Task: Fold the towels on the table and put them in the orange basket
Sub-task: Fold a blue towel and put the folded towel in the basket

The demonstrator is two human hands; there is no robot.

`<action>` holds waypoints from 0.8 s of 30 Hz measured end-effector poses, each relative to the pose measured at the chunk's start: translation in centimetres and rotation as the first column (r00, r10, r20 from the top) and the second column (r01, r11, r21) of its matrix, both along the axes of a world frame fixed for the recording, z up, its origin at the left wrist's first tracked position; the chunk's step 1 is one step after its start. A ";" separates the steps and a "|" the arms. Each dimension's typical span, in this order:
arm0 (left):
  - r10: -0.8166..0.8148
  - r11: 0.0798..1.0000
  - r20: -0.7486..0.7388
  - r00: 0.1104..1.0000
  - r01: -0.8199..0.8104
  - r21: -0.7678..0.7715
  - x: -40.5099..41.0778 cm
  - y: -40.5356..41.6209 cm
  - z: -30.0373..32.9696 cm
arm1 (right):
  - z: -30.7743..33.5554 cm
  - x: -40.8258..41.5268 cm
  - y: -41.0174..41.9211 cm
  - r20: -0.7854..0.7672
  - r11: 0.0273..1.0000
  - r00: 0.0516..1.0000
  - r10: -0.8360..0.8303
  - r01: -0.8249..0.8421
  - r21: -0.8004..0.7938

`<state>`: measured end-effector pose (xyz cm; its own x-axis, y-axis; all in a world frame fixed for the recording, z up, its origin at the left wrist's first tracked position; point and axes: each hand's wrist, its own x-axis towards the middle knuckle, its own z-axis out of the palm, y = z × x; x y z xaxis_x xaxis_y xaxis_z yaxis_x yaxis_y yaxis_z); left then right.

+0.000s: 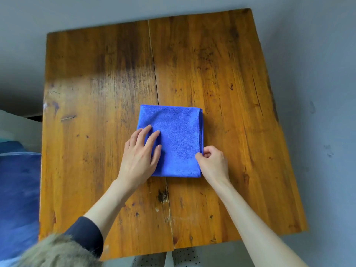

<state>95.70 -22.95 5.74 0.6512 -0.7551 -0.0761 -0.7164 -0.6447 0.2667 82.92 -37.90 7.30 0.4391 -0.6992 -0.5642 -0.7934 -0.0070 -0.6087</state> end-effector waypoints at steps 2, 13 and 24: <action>-0.039 0.999 0.016 0.999 0.039 -0.034 -0.1 0.2 0.3 | 0.0 -0.3 -0.1 -0.017 0.999 1.000 -0.011 0.010 -0.052; -0.079 0.996 0.110 0.991 0.082 -0.027 1.3 -2.7 -0.9 | -3.2 4.7 -0.2 -0.174 0.457 0.802 0.571 -0.487 -0.744; -0.051 0.999 0.061 0.997 0.052 -0.013 1.4 -3.0 -2.8 | -5.4 5.0 -1.7 -0.120 0.537 0.816 0.565 -0.474 -0.698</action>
<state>97.08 -25.96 2.95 0.6142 -0.7887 -0.0264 -0.7638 -0.6026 0.2314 87.91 -39.62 1.94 0.8763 -0.4803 0.0370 -0.4429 -0.8337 -0.3299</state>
